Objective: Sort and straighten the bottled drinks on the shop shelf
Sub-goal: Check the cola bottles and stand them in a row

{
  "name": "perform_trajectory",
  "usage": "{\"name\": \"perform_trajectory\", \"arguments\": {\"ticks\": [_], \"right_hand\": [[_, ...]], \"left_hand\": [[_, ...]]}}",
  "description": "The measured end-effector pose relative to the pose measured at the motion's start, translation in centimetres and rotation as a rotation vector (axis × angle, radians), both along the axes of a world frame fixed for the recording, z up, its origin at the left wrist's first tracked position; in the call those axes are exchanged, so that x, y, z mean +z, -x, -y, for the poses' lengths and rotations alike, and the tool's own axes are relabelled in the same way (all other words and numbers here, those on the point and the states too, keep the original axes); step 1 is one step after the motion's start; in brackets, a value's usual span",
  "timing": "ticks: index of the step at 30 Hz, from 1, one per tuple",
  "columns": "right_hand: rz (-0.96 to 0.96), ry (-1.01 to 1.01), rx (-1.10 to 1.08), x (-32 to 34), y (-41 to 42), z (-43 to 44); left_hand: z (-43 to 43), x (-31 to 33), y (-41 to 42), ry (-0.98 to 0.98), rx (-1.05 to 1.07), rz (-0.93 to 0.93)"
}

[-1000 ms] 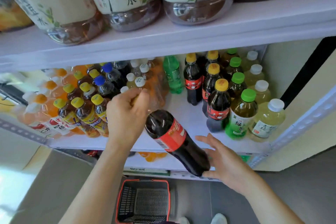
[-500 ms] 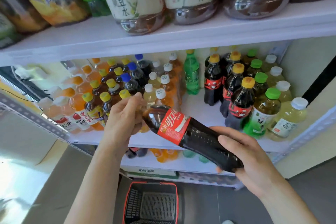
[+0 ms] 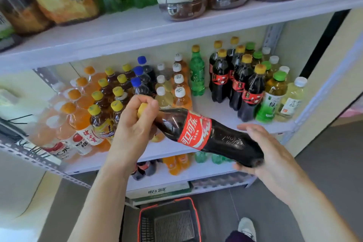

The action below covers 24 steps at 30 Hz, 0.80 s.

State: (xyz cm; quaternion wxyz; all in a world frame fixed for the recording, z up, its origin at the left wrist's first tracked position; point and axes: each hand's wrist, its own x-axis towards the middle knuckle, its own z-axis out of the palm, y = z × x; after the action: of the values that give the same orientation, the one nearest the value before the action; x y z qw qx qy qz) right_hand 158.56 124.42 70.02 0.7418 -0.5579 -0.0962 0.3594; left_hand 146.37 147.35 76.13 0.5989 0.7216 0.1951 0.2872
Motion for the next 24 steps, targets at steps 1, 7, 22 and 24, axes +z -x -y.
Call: {"name": "perform_trajectory", "arguments": {"ticks": [1, 7, 22, 24], "right_hand": [[0.018, 0.048, 0.009, 0.1, 0.2, 0.1], [0.077, 0.082, 0.099, 1.1, -0.6, 1.2], [0.302, -0.061, 0.042, 1.1, -8.0, 2.3], [0.36, -0.031, 0.028, 1.2, -8.9, 2.4]], "left_hand": [[-0.1, 0.2, 0.0, -0.039, -0.021, 0.008], [-0.7, 0.3, -1.6, 0.004, -0.095, 0.05], [0.7, -0.4, -8.8, 0.169, 0.006, -0.031], [1.1, -0.5, -9.7, 0.194, 0.039, -0.046]]}}
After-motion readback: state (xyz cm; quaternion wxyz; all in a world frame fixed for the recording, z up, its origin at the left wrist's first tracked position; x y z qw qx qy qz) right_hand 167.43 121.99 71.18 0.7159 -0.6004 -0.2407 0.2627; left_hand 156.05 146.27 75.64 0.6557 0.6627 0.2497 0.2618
